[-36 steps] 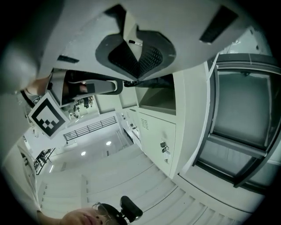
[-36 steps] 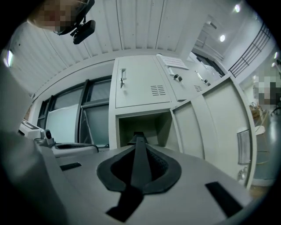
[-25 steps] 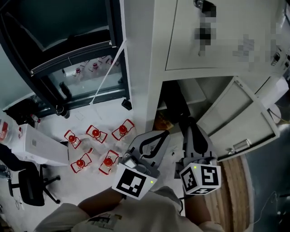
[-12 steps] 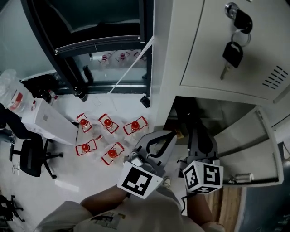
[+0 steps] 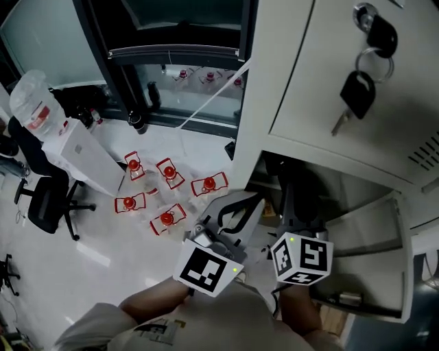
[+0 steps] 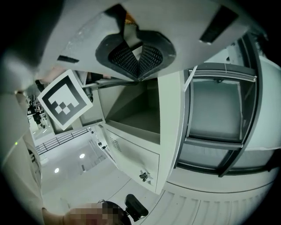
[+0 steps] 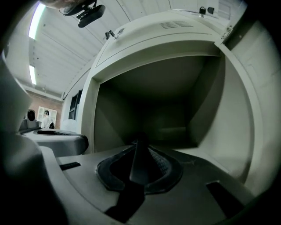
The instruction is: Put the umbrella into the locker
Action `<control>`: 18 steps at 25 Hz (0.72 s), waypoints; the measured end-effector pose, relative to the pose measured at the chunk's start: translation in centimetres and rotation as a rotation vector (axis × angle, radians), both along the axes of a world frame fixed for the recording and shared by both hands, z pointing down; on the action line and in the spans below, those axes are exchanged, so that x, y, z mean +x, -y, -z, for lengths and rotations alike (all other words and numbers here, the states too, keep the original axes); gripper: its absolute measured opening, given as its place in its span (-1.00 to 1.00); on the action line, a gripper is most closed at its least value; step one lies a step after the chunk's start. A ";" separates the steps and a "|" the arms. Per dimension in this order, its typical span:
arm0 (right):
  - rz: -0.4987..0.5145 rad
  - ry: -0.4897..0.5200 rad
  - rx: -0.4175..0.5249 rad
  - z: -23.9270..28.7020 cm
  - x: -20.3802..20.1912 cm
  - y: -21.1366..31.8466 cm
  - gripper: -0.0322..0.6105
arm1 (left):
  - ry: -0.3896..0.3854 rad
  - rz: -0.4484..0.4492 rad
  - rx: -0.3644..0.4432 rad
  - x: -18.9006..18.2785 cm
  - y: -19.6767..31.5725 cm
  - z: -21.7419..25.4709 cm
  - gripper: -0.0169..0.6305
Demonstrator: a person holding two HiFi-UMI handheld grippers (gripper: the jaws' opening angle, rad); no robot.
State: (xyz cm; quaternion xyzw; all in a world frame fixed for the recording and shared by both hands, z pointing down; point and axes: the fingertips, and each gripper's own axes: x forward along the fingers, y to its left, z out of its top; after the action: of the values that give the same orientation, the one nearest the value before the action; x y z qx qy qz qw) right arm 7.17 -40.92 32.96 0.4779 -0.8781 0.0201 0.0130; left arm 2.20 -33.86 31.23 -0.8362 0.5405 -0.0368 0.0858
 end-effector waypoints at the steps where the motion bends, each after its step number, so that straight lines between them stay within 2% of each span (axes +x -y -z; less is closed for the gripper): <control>1: 0.008 -0.005 0.001 0.1 0.0 0.4 -0.78 | 0.000 0.010 0.003 0.0 0.1 0.1 -0.92; 11: 0.069 -0.050 0.008 0.2 -0.9 2.8 -0.78 | -0.016 0.033 -0.007 1.2 1.1 0.0 -0.92; 18: 0.113 -0.094 0.003 0.1 -2.6 4.0 -0.72 | 0.035 0.048 0.014 1.3 1.0 0.9 -0.92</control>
State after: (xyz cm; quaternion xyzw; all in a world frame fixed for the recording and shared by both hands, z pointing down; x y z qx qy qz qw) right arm 4.55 -44.88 32.82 0.4280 -0.9021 -0.0046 0.0547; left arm 3.47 -34.90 30.35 -0.8215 0.5592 -0.0499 0.1003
